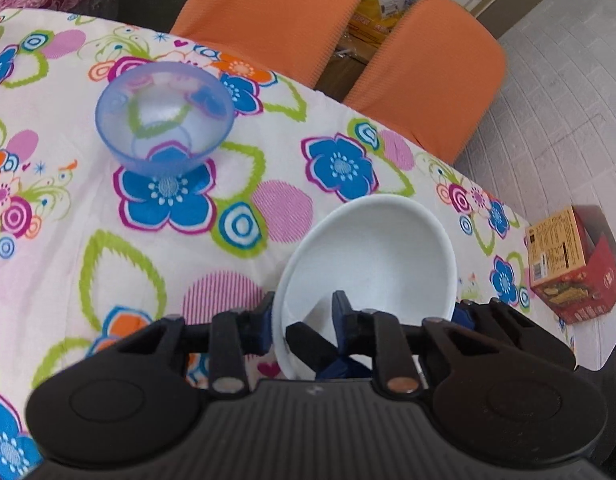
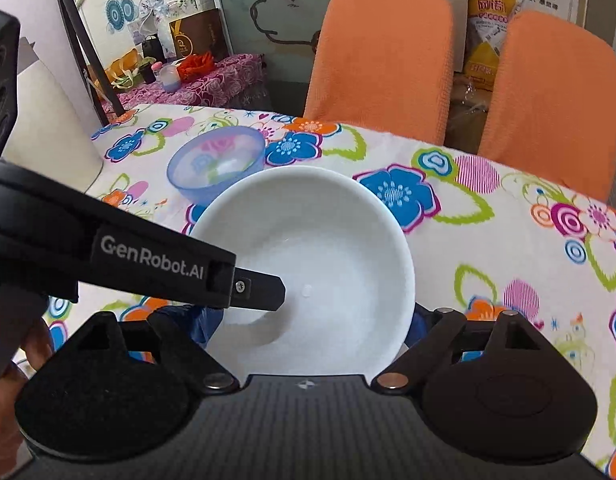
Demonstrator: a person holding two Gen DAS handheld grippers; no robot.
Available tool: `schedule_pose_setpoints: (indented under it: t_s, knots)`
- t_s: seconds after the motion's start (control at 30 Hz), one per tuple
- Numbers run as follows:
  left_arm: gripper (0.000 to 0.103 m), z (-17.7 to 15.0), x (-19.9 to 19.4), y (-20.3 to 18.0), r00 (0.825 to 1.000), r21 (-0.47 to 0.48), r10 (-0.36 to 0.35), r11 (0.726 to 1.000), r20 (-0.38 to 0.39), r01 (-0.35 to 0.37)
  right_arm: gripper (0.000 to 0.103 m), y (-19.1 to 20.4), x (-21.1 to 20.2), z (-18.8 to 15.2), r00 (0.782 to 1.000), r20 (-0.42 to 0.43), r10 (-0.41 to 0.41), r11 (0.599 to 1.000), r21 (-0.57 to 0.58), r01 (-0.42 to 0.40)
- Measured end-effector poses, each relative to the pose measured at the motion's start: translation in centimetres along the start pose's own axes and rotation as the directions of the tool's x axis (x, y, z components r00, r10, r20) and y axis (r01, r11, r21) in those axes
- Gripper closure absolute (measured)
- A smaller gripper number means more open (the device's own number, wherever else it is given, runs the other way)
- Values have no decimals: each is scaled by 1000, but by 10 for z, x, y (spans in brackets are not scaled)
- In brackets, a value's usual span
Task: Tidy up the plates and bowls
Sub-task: 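Carry the white bowl into the steel bowl and open the left gripper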
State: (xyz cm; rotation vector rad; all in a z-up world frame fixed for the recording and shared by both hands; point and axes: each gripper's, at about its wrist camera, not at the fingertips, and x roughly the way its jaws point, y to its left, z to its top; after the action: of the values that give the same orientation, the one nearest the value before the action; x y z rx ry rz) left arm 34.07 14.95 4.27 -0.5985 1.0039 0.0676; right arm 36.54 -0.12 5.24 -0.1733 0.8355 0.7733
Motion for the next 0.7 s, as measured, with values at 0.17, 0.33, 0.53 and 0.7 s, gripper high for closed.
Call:
schedule_pose_setpoints:
  t_s: [0.17, 0.33, 0.53, 0.7]
  knots:
    - [83, -49, -25, -22, 998, 31, -46, 998, -54, 48, 25, 9, -47, -35, 999, -25, -32, 999, 31, 33]
    - [83, -97, -51, -37, 985, 43, -132, 990, -110, 137, 24, 22, -102, -74, 997, -24, -75, 997, 25, 76]
    - [83, -156, -65, -48, 978, 88, -130, 985, -164, 146, 24, 34, -128, -116, 993, -70, -91, 995, 35, 93]
    - [83, -181, -59, -46, 972, 103, -118, 985, -201, 140, 24, 34, -131, -145, 992, -92, -87, 994, 63, 93]
